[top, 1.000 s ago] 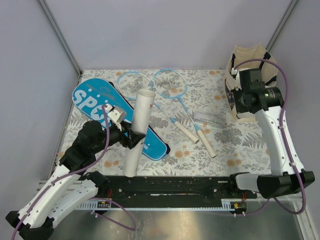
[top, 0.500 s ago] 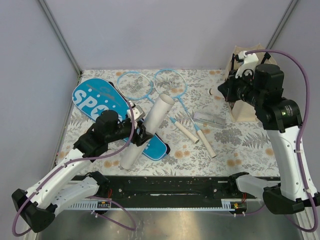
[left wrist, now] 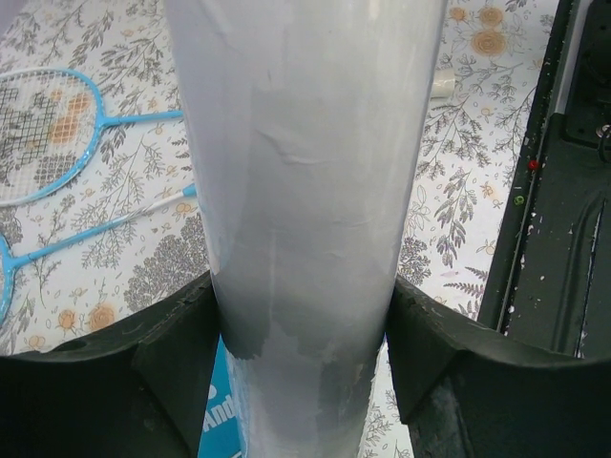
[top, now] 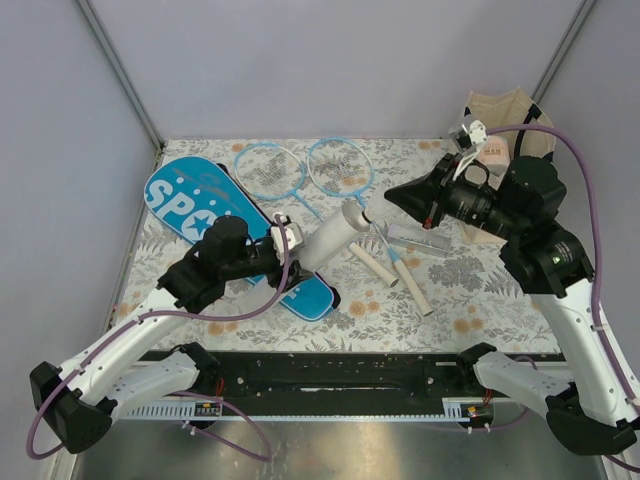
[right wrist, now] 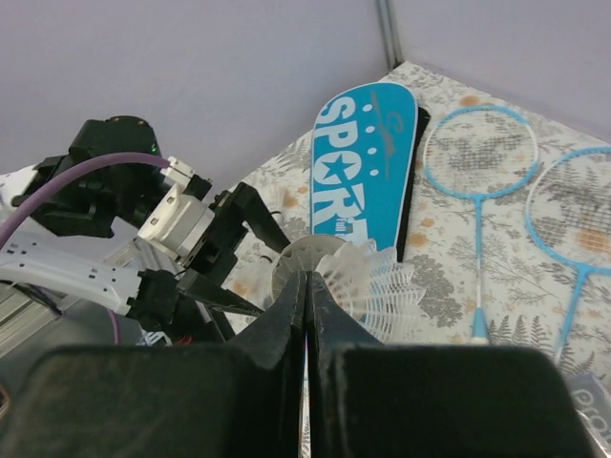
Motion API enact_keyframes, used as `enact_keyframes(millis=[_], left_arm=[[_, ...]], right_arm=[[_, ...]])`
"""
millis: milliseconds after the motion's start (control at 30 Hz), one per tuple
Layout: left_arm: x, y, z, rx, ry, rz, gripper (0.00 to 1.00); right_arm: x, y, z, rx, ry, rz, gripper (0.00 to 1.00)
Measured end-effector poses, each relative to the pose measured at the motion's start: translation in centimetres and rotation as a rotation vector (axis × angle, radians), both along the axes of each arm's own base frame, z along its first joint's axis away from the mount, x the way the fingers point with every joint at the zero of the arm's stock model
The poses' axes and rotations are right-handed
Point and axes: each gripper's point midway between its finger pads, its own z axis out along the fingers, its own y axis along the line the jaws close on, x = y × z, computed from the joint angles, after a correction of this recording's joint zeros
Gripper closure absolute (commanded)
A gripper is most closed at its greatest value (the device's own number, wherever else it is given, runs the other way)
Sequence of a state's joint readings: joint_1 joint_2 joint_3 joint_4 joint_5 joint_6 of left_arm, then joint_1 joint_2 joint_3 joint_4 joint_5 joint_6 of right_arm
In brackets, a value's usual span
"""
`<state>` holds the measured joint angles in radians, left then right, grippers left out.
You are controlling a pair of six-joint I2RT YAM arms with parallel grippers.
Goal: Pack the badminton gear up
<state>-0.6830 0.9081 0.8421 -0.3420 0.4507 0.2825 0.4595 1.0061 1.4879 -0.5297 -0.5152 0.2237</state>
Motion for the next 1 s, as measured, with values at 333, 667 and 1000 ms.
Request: enact_keyframes(millis=[333, 667, 1000], left_arm=[[-0.1, -0.4, 0.6, -0.011, -0.039, -0.037, 0.49], [0.8, -0.3, 0.4, -0.001, -0.046, 0.004, 0.49], [2.5, 3.1, 1.5, -0.031, -0.091, 0.257, 0.50]], right_arm=[[-0.6, 2.8, -3.4, 0.036, 0.059, 0.133, 1.00], [1.3, 2.7, -5.0, 0.070, 0.133, 0.015, 0.52], [4.0, -0.3, -17.6, -0.066, 0.467, -0.297, 0.53]])
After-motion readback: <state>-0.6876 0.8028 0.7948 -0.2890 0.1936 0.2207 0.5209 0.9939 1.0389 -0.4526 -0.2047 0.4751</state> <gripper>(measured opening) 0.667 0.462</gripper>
